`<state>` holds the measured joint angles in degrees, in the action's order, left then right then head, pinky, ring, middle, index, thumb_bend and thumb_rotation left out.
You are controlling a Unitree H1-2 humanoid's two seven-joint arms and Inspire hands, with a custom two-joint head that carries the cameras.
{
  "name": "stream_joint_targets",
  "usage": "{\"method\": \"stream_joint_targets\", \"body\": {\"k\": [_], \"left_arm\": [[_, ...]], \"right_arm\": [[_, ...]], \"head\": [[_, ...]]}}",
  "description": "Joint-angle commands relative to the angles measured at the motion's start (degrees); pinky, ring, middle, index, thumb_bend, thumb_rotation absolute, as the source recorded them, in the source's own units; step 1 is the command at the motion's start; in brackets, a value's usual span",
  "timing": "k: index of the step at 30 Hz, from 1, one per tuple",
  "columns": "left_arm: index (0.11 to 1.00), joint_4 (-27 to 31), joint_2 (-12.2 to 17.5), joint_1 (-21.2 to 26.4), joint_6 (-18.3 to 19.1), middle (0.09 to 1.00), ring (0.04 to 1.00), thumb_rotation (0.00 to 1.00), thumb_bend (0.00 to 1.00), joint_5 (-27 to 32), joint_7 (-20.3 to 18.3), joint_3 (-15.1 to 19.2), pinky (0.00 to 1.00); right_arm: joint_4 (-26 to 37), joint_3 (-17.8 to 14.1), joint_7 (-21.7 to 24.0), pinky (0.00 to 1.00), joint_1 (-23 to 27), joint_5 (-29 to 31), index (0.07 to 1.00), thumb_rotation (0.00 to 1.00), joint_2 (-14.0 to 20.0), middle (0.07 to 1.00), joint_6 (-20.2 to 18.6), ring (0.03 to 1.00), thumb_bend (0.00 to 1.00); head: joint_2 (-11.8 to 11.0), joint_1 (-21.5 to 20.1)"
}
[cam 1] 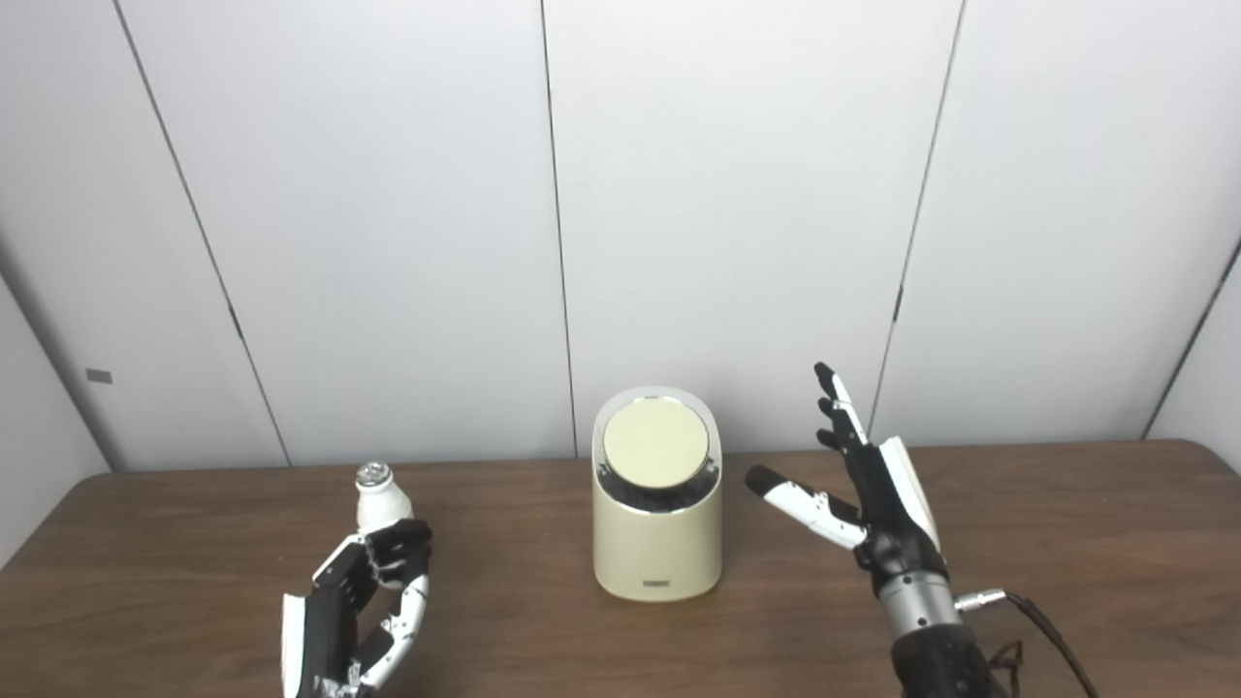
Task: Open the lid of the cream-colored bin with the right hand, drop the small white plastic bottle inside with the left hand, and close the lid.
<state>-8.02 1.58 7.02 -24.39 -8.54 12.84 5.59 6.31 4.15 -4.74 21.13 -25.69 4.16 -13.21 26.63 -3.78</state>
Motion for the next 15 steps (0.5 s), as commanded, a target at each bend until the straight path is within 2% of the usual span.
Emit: {"method": "stream_joint_targets", "body": {"k": [1, 5, 7, 8, 11, 15], "left_arm": [[0.617, -3.7, 0.3, -1.7, -1.5, 0.637, 0.614, 0.1, 0.25, -0.9, 0.4, -0.1, 0.54], [0.62, -3.8, 0.2, -1.7, -1.3, 0.637, 0.611, 0.09, 0.25, -0.7, 0.3, -0.2, 0.54], [0.62, -3.9, 0.2, -1.6, -1.3, 0.636, 0.609, 0.1, 0.25, -0.8, 0.3, -0.2, 0.54], [0.62, -4.0, 0.2, -1.6, -1.2, 0.635, 0.609, 0.11, 0.25, -0.7, 0.1, -0.3, 0.54], [0.621, -3.8, 0.2, -1.6, -0.6, 0.636, 0.609, 0.12, 0.25, -1.0, 0.1, -0.6, 0.54], [0.621, -3.6, 0.0, -1.6, -0.2, 0.637, 0.611, 0.14, 0.24, -1.2, 0.3, -0.7, 0.54]], "right_arm": [[2.5, 0.9, 0.0, 0.86, 4.7, -1.8, 1.0, 0.69, -0.6, 0.994, -1.1, 0.956, 1.0], [0.7, 2.3, 0.2, 0.89, 7.3, -2.4, 1.0, 0.63, -1.5, 1.0, -1.9, 0.984, 1.0], [0.3, 3.5, 0.5, 0.86, 8.3, -4.1, 1.0, 0.59, -1.9, 1.0, -4.1, 0.982, 1.0], [0.0, 4.3, 0.8, 0.85, 8.9, -5.2, 1.0, 0.52, -2.0, 1.0, -5.3, 0.983, 0.99], [-1.7, 6.6, 1.0, 0.85, 10.6, -8.1, 1.0, 0.48, -1.9, 1.0, -6.9, 0.986, 0.98], [-4.9, 7.9, 0.8, 0.95, 12.5, -9.7, 1.0, 0.46, -2.1, 1.0, -7.8, 1.0, 0.98]], "head": [[0.0, 0.0], [0.1, 0.2], [0.1, 0.2], [0.1, 0.2], [0.0, 0.2], [0.1, 0.3]]}}
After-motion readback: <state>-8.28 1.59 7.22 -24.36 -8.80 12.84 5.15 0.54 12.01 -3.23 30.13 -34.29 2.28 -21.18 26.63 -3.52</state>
